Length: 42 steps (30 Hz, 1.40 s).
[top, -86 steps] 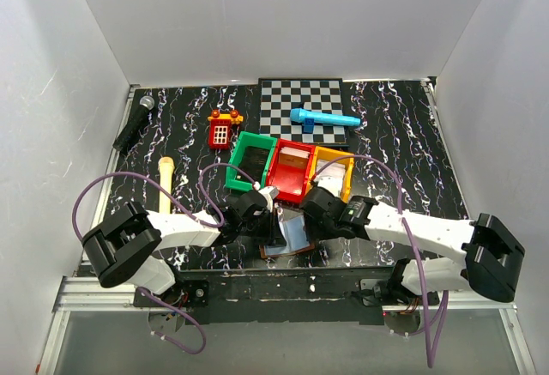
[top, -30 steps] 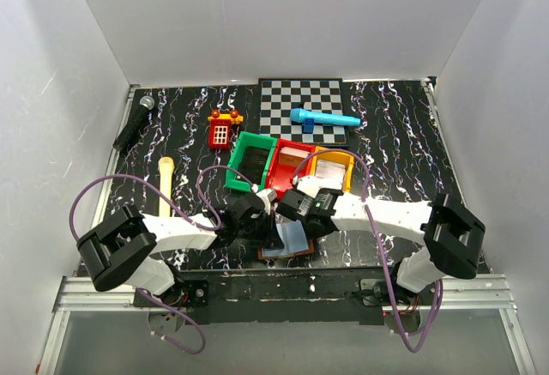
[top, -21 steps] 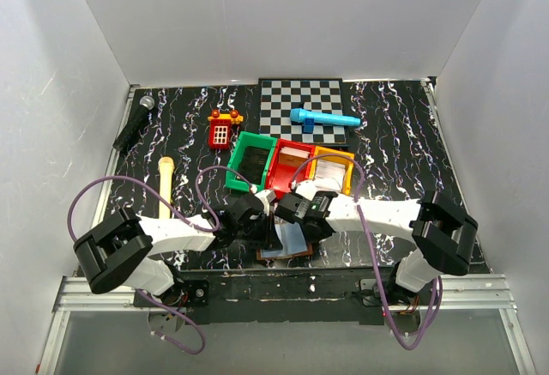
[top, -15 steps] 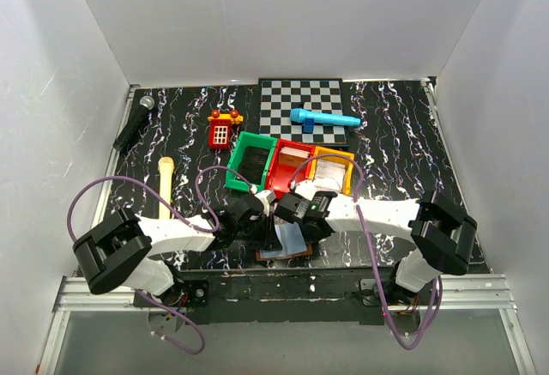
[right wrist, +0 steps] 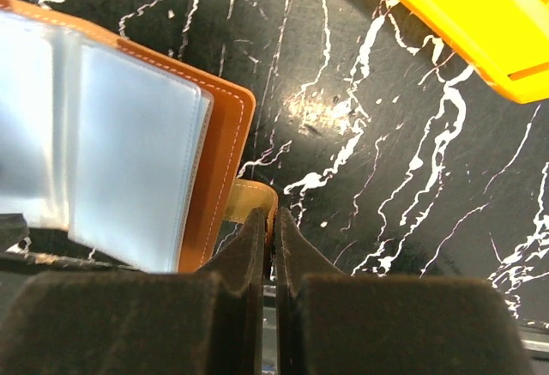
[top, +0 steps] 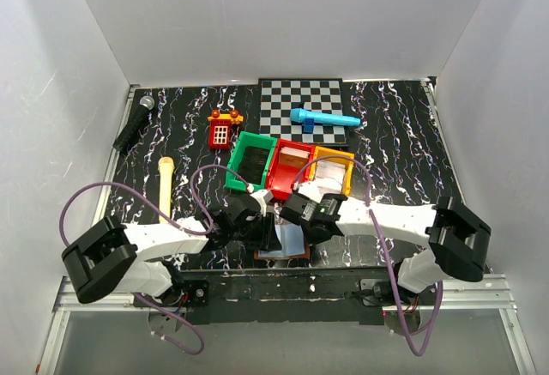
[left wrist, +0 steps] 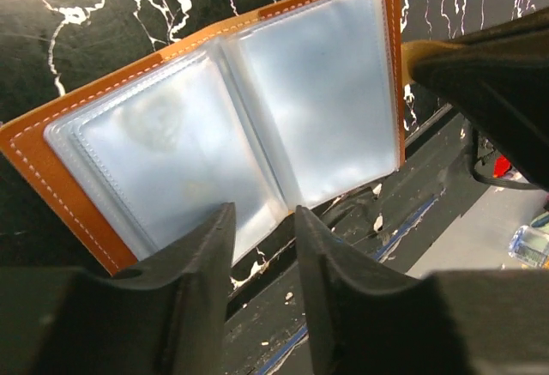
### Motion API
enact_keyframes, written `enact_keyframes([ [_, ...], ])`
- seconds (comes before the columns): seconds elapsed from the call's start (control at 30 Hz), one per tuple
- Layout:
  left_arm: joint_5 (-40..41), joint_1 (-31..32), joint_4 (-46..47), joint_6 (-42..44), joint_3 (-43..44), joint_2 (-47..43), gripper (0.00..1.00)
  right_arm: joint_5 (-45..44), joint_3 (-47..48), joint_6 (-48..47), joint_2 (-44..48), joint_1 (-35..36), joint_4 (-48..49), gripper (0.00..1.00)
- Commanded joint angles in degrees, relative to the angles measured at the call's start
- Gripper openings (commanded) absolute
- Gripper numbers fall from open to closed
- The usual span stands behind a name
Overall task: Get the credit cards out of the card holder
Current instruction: Remove the credit card from the card holder.
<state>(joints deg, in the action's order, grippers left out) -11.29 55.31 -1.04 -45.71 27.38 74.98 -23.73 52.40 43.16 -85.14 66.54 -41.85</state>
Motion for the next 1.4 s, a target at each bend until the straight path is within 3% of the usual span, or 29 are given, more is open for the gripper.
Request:
enact_keyframes([
  [0.0,3.1,0.3,-4.6,1.4,2.2,-4.6,0.37,2.6,-0.3,-0.2,3.5,1.0,0.9,0.01],
  [0.23,6.2,0.3,-8.8,-0.2,2.3,-12.2,0.45,6.4,-1.9,-0.4,6.7,1.5,4.5,0.01],
  [0.53,10.4,0.0,-9.5,-5.5,-4.3,-23.8,0.54,8.7,-6.0,0.0,11.0,1.5,8.5,0.01],
  [0.77,9.6,0.0,-8.9,-6.3,-5.5,-21.4,0.63,8.5,-7.1,0.2,14.7,1.5,9.9,0.01],
  [1.37,9.6,-0.1,-7.5,-6.1,-5.3,-15.7,0.63,9.7,-8.1,0.5,16.3,1.5,11.4,0.01],
])
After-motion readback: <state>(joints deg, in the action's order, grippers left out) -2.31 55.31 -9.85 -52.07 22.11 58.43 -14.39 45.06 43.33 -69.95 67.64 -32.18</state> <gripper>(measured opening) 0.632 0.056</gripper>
